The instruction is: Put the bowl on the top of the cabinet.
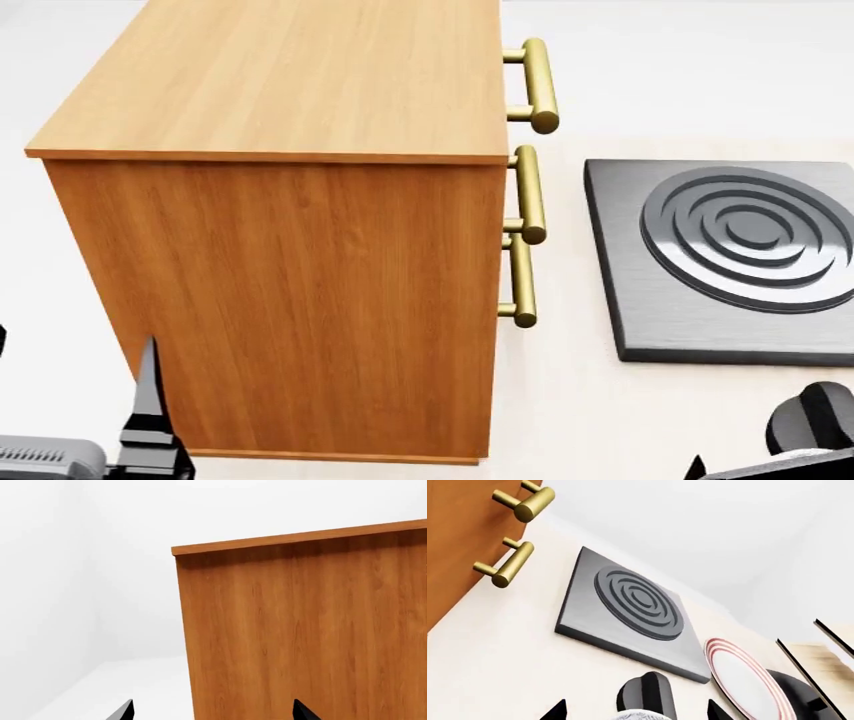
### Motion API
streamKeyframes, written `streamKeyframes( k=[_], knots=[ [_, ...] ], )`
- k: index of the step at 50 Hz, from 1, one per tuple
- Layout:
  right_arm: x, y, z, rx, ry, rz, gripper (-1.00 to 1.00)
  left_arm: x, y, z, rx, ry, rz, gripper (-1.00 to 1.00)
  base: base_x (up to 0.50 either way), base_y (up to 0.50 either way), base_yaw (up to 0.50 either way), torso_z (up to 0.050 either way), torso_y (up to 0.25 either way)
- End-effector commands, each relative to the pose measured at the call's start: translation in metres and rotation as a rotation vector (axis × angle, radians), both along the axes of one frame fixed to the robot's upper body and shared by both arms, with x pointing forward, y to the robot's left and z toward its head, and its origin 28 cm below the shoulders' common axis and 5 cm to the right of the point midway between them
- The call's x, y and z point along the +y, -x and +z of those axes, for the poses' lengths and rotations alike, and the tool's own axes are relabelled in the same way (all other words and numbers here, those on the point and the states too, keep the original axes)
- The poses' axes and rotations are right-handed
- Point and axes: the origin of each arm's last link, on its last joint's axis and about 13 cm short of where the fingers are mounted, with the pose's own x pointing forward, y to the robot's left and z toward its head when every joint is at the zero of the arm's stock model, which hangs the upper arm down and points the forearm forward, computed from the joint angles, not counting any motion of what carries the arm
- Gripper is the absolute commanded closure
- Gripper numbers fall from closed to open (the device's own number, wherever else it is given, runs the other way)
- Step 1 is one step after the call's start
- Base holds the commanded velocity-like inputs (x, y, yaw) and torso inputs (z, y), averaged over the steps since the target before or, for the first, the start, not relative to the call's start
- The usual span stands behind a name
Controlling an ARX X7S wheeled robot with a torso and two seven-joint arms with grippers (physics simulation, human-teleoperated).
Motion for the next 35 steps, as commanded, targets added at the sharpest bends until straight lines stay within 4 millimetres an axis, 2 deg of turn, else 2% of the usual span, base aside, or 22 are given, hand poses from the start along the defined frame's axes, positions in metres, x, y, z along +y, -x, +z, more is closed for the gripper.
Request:
streamKeyframes(
  k=[1, 35],
  knots=[
    [-0.006, 0.009, 0.000, 0.029, 0.018, -0.004, -1.00, -0.002, -0.001, 0.001, 0.001, -0.007, -0.003, -1.00, 0.00, 0.00, 0.00, 0.000, 0.000],
    [-0.004, 0.021, -0.008, 0.068, 0.024, 0.012, -1.00, 0.000, -0.001, -0.001, 0.004, -0.002, 0.007, -1.00, 0.00, 0.00, 0.00, 0.000, 0.000]
  ],
)
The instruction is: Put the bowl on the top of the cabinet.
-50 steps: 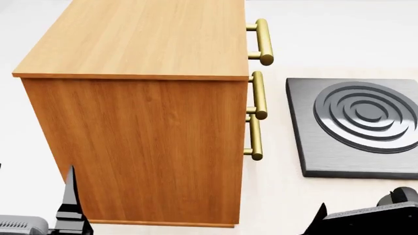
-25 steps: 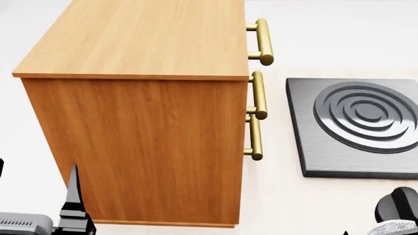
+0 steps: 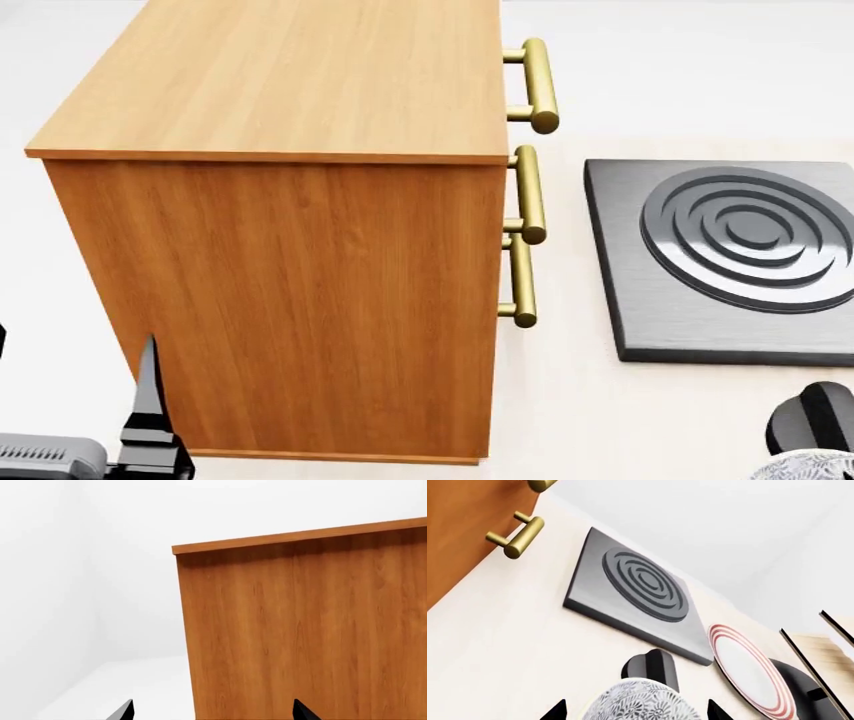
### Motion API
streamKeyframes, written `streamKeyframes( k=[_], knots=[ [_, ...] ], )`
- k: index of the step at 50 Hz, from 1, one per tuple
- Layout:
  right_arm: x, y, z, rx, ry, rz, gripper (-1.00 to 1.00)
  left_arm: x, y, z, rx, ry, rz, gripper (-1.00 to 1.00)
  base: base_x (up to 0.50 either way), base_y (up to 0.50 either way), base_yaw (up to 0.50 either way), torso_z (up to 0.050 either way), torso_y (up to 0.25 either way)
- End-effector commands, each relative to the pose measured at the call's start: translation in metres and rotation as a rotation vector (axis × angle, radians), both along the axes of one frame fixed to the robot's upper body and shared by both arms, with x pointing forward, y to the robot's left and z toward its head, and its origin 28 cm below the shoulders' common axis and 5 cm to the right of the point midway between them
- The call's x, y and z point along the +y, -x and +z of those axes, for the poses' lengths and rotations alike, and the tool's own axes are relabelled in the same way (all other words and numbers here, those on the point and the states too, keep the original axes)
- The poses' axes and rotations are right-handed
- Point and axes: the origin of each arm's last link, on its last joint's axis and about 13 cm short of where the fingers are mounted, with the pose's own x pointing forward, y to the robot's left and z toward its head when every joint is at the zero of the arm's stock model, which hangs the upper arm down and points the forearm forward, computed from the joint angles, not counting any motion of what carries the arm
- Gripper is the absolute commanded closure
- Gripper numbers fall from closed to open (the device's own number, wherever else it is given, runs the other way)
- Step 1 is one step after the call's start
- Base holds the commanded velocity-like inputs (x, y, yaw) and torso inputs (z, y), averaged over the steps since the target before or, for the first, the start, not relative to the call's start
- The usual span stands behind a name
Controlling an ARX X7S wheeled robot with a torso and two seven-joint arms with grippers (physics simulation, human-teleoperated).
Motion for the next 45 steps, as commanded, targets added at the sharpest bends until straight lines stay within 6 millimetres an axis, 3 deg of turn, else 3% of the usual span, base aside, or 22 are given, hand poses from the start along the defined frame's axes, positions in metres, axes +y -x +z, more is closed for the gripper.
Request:
streamKeyframes(
  k=[1, 45],
  knots=[
    [0.001, 0.002, -0.002, 0.008, 0.006, 0.003, -1.00, 0.000, -0.001, -0.001, 0.003, -0.001, 0.003, -1.00, 0.00, 0.00, 0.00, 0.000, 0.000],
    [0.000, 0.005, -0.019, 0.069, 0.018, -0.002, -1.00, 0.001, -0.001, -0.004, 0.007, 0.002, 0.004, -1.00, 0.00, 0.00, 0.00, 0.000, 0.000]
  ],
)
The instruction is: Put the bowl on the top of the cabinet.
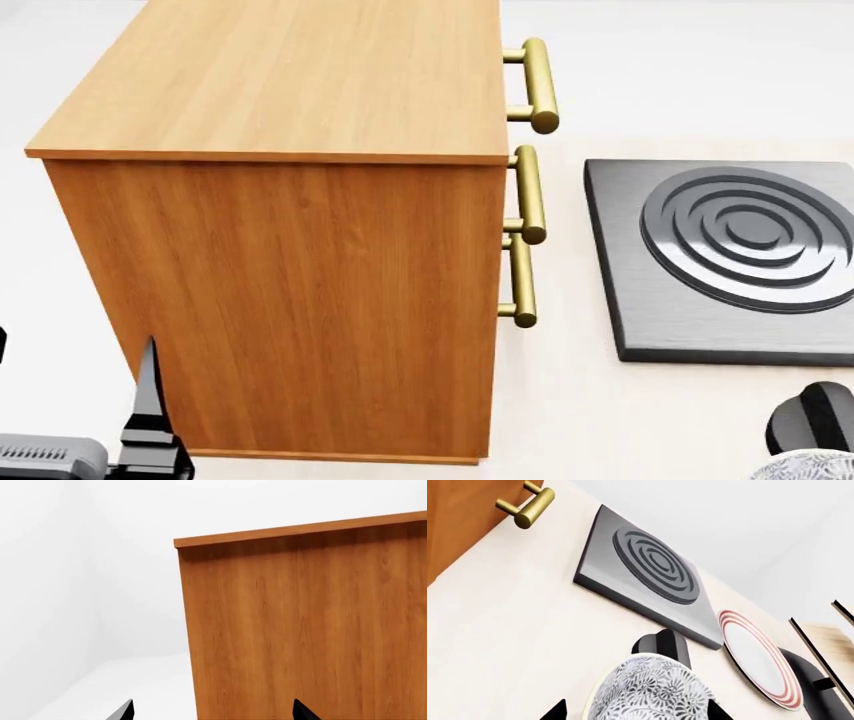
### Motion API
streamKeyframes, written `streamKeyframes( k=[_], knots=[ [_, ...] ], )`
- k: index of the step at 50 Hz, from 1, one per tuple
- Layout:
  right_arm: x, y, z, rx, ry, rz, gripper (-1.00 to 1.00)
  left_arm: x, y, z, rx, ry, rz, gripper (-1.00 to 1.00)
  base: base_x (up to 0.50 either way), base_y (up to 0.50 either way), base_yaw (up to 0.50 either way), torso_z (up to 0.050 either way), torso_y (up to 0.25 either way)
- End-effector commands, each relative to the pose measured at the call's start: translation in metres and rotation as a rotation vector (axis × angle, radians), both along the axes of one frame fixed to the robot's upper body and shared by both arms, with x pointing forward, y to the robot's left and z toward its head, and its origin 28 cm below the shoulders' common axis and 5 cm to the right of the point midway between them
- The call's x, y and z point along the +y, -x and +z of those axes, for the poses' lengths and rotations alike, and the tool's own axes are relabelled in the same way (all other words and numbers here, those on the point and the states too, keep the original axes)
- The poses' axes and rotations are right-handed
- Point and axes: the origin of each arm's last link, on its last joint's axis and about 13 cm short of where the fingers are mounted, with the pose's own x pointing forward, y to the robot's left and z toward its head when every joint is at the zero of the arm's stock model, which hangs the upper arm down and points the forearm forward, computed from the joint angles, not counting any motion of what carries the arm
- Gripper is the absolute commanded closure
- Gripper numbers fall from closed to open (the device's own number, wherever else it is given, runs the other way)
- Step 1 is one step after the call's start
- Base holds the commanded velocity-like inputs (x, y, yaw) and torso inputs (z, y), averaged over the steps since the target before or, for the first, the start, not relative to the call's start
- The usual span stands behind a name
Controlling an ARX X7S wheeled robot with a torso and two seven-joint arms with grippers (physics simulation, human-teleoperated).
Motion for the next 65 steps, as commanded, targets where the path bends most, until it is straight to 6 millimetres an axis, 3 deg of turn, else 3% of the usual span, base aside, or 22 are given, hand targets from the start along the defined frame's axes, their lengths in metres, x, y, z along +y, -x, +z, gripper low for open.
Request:
streamKeyframes(
  k=[1, 65],
  knots=[
    [0.000, 0.000, -0.003, 0.009, 0.001, -0.002, -1.00, 0.000, 0.001, -0.001, 0.001, -0.001, -0.001, -1.00, 0.00, 0.00, 0.00, 0.000, 0.000],
    [-0.001, 0.000, -0.016, 0.045, 0.002, -0.010, -1.00, 0.002, 0.001, -0.001, 0.000, 0.000, 0.007, -1.00, 0.00, 0.00, 0.00, 0.000, 0.000]
  ],
)
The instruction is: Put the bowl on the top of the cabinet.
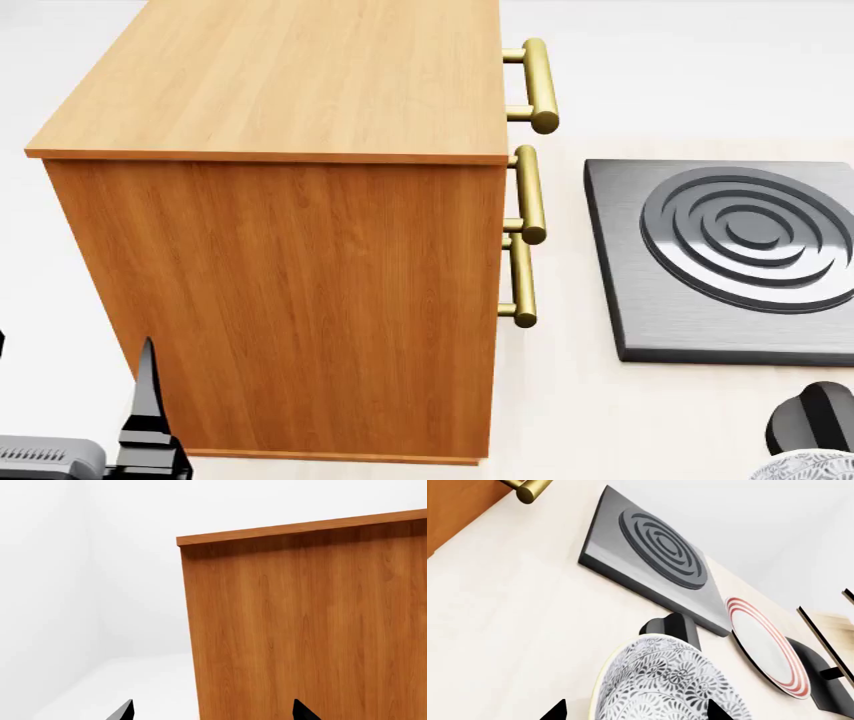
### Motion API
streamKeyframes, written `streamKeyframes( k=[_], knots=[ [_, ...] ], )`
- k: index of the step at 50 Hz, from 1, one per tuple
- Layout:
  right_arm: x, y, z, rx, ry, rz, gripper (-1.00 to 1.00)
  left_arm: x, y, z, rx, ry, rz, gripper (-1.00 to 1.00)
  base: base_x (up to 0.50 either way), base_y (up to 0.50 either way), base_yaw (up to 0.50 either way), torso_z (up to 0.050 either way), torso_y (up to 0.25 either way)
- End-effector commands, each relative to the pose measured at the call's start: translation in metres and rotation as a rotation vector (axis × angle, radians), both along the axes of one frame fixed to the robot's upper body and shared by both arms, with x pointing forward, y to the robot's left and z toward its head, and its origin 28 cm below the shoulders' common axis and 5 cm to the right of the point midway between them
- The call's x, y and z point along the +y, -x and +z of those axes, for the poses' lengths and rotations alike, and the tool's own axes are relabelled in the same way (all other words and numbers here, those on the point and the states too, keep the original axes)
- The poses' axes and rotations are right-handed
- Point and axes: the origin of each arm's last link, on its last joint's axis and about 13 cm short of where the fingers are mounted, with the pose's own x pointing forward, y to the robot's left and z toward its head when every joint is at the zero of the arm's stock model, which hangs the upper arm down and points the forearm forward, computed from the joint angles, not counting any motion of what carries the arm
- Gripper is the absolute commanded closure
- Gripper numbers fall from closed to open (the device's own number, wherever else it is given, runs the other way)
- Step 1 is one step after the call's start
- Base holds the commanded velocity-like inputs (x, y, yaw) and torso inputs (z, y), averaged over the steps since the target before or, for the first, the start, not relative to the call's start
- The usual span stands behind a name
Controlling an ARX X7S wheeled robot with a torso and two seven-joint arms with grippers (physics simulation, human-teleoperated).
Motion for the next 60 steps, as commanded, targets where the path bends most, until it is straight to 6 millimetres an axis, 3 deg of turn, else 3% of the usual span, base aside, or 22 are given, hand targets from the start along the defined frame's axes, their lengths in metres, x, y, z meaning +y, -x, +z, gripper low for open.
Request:
streamKeyframes(
  k=[1, 60],
  knots=[
    [0.001, 0.000, -0.002, 0.004, 0.000, 0.002, -1.00, 0.001, 0.000, 0.000, -0.001, 0.000, 0.003, -1.00, 0.00, 0.00, 0.00, 0.000, 0.000],
    [-0.002, 0.000, -0.012, 0.027, -0.013, -0.005, -1.00, 0.001, 0.000, -0.002, 0.001, 0.003, 0.005, -1.00, 0.00, 0.00, 0.00, 0.000, 0.000]
  ],
)
